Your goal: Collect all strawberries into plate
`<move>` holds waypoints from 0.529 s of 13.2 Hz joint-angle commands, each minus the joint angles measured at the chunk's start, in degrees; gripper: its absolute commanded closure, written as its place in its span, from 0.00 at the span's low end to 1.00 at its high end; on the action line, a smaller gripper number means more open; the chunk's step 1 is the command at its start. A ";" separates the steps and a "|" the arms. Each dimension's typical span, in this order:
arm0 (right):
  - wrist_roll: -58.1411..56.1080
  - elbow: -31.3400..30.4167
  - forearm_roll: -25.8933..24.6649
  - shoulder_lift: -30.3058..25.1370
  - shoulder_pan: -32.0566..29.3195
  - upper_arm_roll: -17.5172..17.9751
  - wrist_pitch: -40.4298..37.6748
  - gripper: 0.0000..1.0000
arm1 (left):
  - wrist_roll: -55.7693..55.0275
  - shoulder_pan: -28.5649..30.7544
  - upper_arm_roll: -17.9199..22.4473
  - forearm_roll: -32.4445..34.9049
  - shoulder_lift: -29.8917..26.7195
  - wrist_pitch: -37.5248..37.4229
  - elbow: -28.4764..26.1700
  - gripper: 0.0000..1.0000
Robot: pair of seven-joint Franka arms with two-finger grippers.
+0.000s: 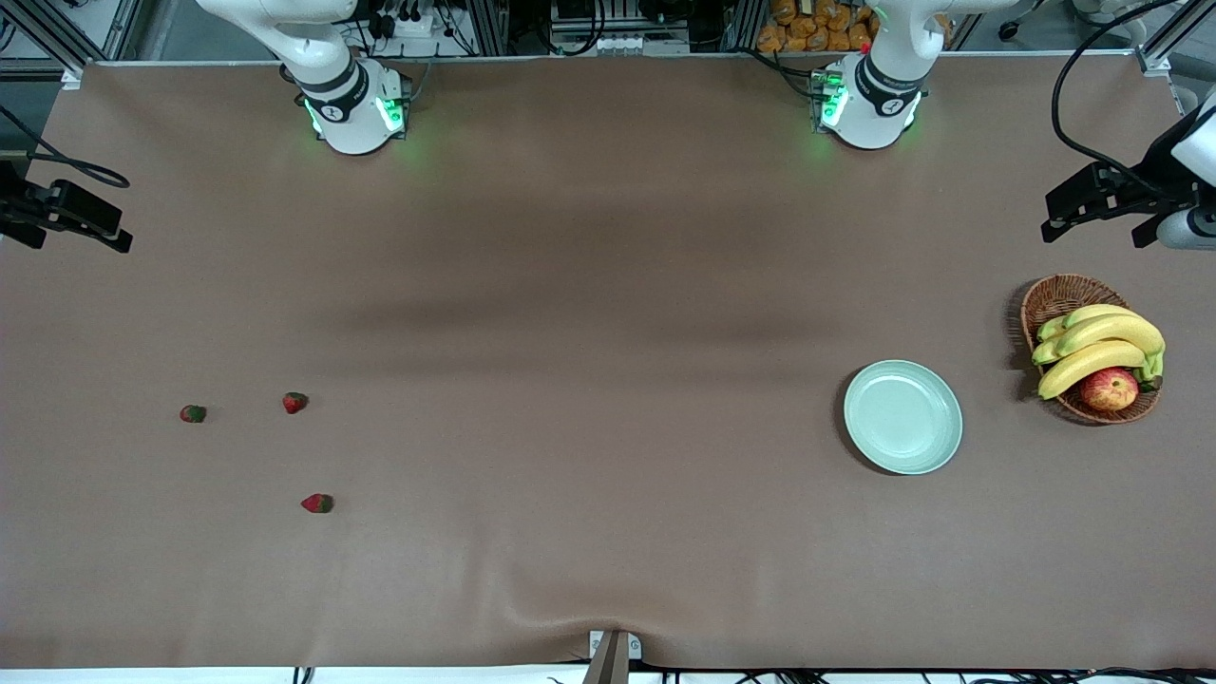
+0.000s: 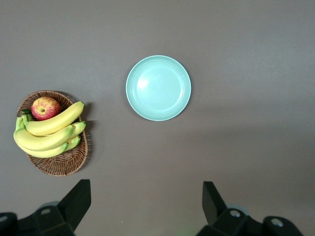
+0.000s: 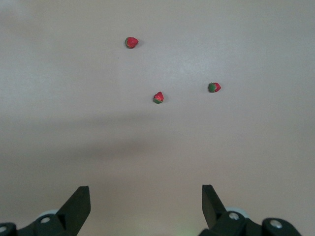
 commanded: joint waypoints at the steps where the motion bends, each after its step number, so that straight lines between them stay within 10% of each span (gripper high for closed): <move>1: 0.76 1.01 0.83 0.37 -0.24 0.16 -0.33 0.00 | 0.39 0.10 -0.14 1.08 -1.31 -2.56 0.30 0.00; 7: 0.67 1.01 0.83 0.45 -0.42 0.16 -0.24 0.00 | 0.48 0.27 -0.05 1.17 0.08 -2.75 0.40 0.00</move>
